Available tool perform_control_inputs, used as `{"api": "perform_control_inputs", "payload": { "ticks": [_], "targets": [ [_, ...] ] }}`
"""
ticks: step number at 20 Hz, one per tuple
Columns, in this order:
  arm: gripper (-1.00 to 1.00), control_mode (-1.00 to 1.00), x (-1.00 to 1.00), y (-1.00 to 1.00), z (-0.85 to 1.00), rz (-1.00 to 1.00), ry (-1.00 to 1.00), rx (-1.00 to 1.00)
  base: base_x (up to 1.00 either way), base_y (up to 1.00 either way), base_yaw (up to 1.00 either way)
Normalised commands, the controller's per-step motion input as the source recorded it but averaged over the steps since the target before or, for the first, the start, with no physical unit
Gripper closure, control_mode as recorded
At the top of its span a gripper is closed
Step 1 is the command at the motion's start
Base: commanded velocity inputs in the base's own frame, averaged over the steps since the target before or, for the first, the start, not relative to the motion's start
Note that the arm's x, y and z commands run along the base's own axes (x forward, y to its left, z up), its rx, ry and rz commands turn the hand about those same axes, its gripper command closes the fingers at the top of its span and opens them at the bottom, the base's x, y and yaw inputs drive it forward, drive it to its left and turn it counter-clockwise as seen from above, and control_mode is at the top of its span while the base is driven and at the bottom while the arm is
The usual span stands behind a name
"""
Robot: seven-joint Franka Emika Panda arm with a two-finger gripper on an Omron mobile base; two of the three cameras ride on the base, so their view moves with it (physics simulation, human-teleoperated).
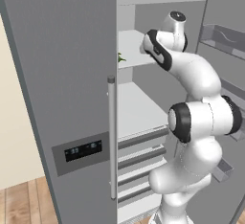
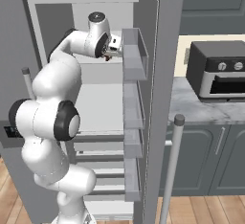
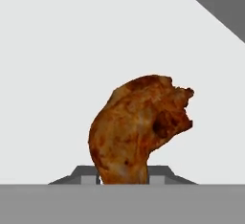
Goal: Gather the eggplant and squash from the fridge and place them on a tray on the dining counter. Then gather the chicken drumstick and fish from the fridge and place them on the other tray.
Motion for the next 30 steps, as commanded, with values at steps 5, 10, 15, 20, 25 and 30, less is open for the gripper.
{"api": "perform_control_inputs", "payload": {
  "ticks": [5,10,15,20,25,30],
  "targets": [
    [1.00,-1.00,-0.88,0.06,0.00,0.00,-0.11,0.08,0.00,0.00,0.00],
    [1.00,-1.00,-1.00,0.00,0.00,0.00,-0.04,0.06,0.00,0.00,0.00],
    [1.00,-1.00,-1.00,0.00,0.00,-0.02,-0.01,0.00,0.00,0.00,0.00],
    [1.00,-1.00,-1.00,0.20,-0.01,-0.06,0.00,0.00,0.00,0.00,0.00],
    [1.00,-1.00,-0.94,0.14,-0.02,-0.03,0.00,0.00,0.00,0.00,0.00],
    [1.00,-1.00,-0.60,0.12,-0.07,0.00,0.01,-0.01,0.00,0.00,0.00]
  ]
}}
